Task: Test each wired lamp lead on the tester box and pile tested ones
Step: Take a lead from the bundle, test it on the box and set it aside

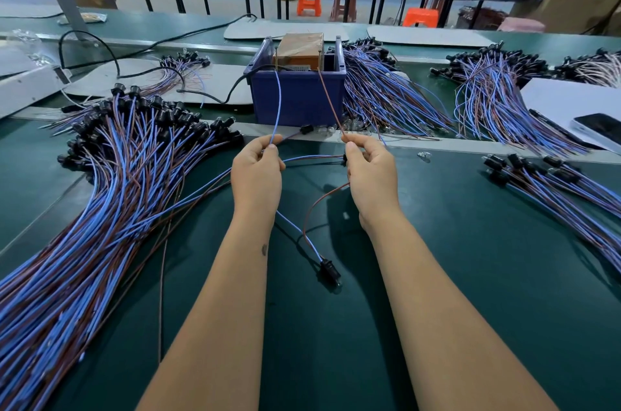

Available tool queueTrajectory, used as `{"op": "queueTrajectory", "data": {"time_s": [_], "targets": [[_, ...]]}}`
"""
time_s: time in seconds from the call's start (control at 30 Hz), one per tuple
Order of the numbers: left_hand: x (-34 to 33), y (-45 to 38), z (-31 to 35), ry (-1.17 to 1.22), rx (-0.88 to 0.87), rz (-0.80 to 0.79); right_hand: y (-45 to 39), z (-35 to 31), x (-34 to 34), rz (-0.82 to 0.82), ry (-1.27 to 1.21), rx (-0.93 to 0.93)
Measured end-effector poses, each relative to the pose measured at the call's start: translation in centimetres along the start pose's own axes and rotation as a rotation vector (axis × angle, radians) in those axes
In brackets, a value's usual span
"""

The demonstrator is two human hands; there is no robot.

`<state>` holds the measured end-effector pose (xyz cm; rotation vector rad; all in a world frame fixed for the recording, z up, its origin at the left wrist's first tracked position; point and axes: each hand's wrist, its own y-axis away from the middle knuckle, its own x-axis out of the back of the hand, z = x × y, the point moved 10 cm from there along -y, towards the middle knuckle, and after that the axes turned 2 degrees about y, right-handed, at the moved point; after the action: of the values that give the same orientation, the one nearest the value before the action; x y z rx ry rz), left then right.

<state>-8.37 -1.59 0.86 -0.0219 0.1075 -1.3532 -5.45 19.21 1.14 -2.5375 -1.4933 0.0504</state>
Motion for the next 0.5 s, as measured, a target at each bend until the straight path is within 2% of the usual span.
{"op": "queueTrajectory", "data": {"time_s": [0.5], "targets": [[-0.14, 0.03, -0.19, -0.008, 0.013, -0.01, -0.31, 0.42, -0.06, -0.002, 0.04, -0.001]]}}
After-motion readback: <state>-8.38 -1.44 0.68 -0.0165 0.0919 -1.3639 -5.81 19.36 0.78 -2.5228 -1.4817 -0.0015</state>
